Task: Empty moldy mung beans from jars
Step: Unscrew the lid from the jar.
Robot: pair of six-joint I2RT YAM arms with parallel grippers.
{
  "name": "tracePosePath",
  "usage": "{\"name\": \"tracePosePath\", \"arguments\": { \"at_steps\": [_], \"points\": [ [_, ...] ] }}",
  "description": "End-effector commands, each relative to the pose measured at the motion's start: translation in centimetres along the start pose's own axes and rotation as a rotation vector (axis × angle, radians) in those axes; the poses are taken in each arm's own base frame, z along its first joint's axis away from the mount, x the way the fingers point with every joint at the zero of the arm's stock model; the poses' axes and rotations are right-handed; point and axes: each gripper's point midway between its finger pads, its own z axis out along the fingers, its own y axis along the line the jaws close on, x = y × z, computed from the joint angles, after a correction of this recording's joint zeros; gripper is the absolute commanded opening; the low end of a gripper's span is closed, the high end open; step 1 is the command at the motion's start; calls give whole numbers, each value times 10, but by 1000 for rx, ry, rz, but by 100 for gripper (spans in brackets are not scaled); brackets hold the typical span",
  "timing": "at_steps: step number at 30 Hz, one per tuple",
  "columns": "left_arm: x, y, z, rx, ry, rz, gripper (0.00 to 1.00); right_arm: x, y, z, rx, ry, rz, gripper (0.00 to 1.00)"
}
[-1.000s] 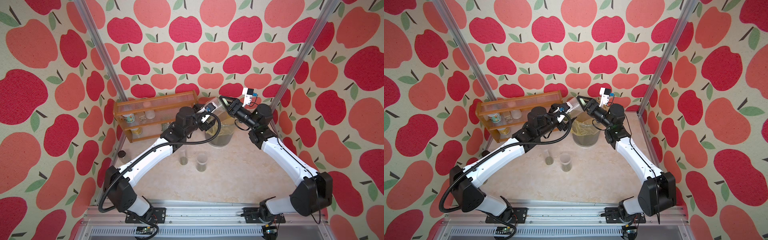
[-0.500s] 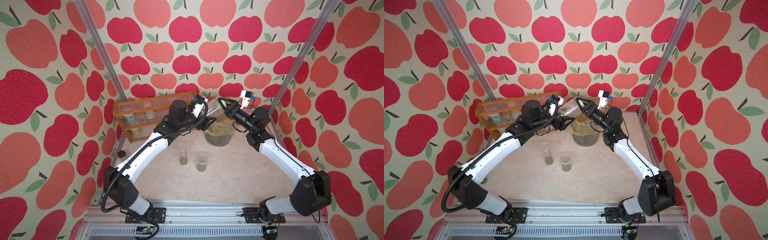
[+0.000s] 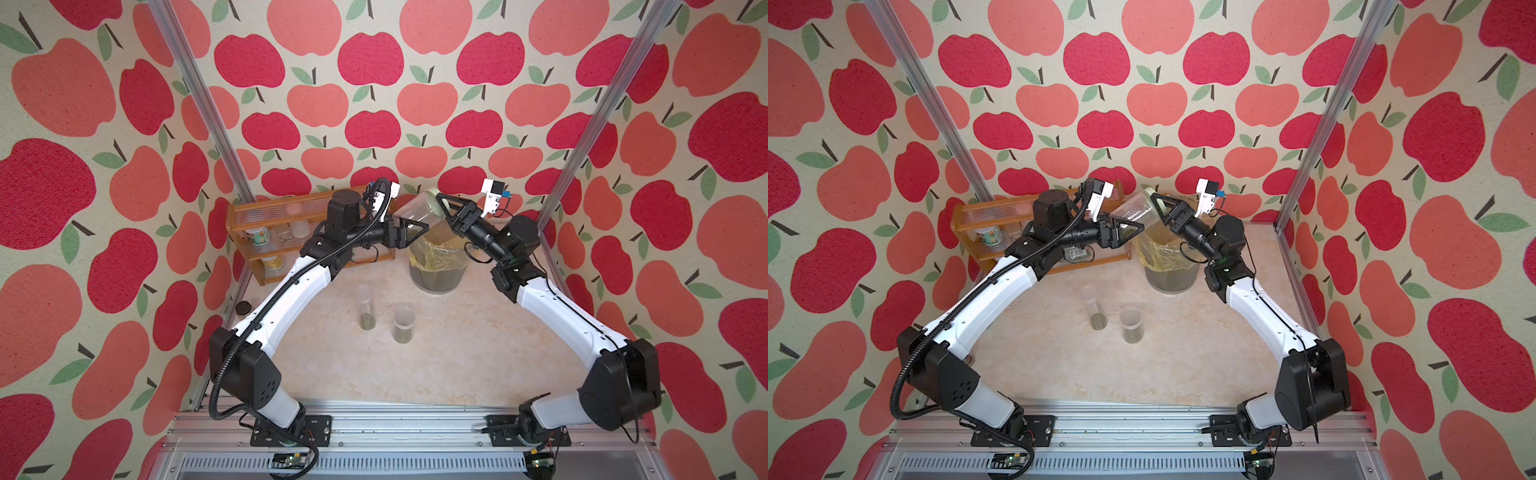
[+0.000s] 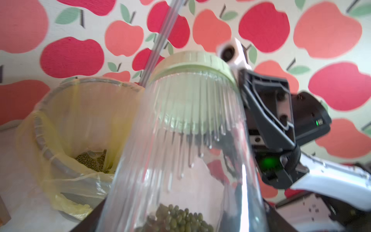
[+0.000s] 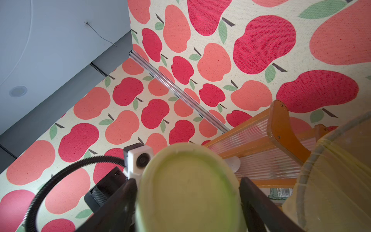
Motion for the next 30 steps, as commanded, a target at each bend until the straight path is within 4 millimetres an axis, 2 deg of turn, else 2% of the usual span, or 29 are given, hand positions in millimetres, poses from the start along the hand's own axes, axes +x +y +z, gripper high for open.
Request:
{"name": "tracePosePath", "arguments": {
  "at_steps": [1,7,12,16,18,23,30],
  "points": [
    [-88,19,-43,-131,-299,-24,40,-14,31,-9,-94,-40,-115,66],
    [-87,3,-37,-106,-276,43,40,-15,38,-11,-94,-38,-145,66],
    [-82,0,-36,-70,-261,131,40,-21,37,-17,-41,-36,-120,81],
    [-74,-4,-34,-72,-254,302,40,-19,39,-22,59,28,-144,92],
    [-67,-7,-30,-100,-240,411,40,-20,41,-27,101,37,-165,95],
    [-42,-35,-9,-165,-199,758,41,-23,47,-29,149,65,-165,97],
    [-31,-59,6,-247,-239,983,40,-16,24,-26,254,117,-118,98]
  ]
}}
